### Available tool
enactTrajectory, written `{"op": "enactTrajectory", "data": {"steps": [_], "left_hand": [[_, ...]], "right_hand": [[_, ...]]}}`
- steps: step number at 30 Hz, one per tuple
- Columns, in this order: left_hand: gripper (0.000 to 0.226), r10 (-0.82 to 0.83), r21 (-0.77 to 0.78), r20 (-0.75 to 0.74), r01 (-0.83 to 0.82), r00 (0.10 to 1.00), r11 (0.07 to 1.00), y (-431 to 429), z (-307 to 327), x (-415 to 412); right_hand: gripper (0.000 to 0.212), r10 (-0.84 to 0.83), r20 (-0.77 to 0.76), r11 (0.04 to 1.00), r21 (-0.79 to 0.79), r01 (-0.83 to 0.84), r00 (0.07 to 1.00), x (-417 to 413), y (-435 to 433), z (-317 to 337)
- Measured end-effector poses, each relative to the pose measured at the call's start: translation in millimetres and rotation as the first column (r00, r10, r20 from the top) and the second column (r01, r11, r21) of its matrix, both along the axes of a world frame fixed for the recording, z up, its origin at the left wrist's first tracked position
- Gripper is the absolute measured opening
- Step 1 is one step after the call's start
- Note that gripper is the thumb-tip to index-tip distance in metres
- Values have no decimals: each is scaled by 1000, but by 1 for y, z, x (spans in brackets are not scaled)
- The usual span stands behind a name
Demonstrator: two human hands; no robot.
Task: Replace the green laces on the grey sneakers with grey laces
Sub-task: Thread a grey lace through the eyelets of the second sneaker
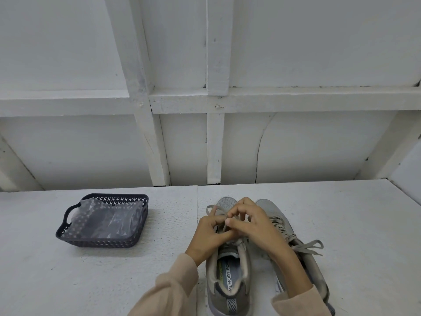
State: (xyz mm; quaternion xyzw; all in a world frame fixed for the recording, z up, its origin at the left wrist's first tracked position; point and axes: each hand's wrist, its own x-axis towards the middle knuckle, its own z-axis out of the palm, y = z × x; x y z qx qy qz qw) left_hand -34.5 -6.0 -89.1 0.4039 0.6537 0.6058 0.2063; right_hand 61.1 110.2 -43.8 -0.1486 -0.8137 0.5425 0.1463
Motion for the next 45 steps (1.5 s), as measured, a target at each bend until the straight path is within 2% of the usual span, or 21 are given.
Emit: {"op": "enactTrajectory", "data": {"steps": [4, 8, 12, 16, 18, 21, 26, 28, 30, 32, 34, 35, 36, 39, 43, 45], "left_hand": [[4, -36, -2, -28, 36, 999, 999, 4, -4, -2], [23, -56, -2, -25, 56, 998, 998, 2, -4, -5], [25, -87, -21, -12, 86, 996, 996, 1, -5, -6], [20, -89, -48, -26, 87, 996, 995, 1, -2, -5], [17, -82, -60, -15, 81, 997, 995, 0, 1, -5], [24, -77, -55, 19, 78, 997, 995, 0, 2, -3], [24, -102, -39, 0, 102, 995, 994, -1, 3, 2], [21, -103, -32, 5, 104, 995, 994, -1, 4, 3], [21, -98, -26, 21, 98, 995, 995, 0, 4, 2], [22, -98, -26, 30, 99, 995, 995, 0, 3, 2], [22, -98, -23, 36, 98, 995, 995, 0, 2, 2], [22, -98, -21, 38, 99, 994, 995, 0, 2, 1], [22, -98, -18, 40, 99, 994, 995, 0, 2, 1], [25, -95, -16, 41, 96, 995, 995, 0, 2, 2], [21, -81, -31, 57, 83, 995, 996, 0, 2, 3], [23, -76, -17, 80, 78, 994, 997, 0, 0, 3]], "right_hand": [[4, 57, -41, 995, -82, -60, 998, 2, 0, 5], [5, 59, -170, 952, -287, -107, 984, 1, 0, 24], [5, 51, -226, 936, -330, -126, 973, -3, 2, 44], [5, 19, -358, 861, -469, -197, 933, -10, 7, 81], [2, 48, -373, 875, -431, -219, 926, -18, 9, 97], [2, 53, -321, 920, -351, -171, 946, -33, 10, 101], [8, 24, -198, 927, -364, -96, 980, -42, 13, 79], [19, 5, -90, 956, -293, -31, 996, -43, 18, 66], [32, -42, 67, 990, -131, 51, 997, -42, 25, 50], [26, -88, 192, 996, 34, 83, 978, -36, 31, 39], [6, -75, 318, 994, 102, 45, 945, -29, 36, 32], [7, -34, 384, 993, 116, -11, 923, -26, 36, 30], [17, 18, 434, 991, 109, -72, 901, -23, 35, 29], [38, 104, 422, 991, 31, -129, 900, -16, 27, 27], [19, 141, 295, 987, -113, -112, 945, -10, 22, 31], [13, 165, 271, 984, -117, -138, 948, -11, 21, 31]]}}
